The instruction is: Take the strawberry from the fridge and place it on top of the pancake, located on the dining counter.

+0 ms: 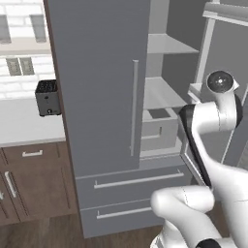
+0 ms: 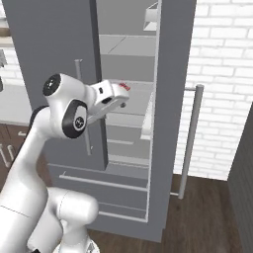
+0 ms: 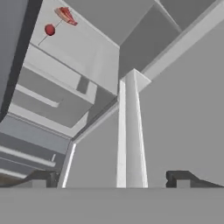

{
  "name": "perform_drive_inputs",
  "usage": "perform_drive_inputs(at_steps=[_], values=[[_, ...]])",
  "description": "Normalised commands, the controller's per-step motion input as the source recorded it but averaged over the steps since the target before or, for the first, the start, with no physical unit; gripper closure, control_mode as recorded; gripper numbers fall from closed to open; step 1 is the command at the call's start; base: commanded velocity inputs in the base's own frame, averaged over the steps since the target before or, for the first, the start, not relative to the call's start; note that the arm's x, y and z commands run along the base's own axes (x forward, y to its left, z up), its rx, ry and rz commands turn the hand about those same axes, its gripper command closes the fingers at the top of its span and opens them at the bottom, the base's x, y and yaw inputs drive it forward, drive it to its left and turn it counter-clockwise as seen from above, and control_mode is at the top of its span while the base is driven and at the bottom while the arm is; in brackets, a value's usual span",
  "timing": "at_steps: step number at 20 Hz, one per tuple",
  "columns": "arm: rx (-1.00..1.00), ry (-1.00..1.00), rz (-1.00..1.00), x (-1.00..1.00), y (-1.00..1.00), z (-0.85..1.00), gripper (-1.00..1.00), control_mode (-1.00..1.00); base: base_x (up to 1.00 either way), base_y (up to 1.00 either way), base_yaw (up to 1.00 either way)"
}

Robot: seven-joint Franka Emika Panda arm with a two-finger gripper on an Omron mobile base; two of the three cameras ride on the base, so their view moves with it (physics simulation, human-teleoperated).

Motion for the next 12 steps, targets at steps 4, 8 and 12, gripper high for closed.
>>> perform_drive_inputs(at_steps=[4, 8, 12], values=[[0.31, -0.06, 0.24, 0.0, 0.83, -0.39, -1.0, -1.0, 0.0, 0.0, 0.0], [0.25, -0.13, 0.22, -0.03, 0.92, -0.27, -1.0, -1.0, 0.0, 0.0, 0.0], [0.09, -0.1, 0.15, -0.05, 1.0, -0.06, -1.0, -1.0, 0.0, 0.0, 0.0]])
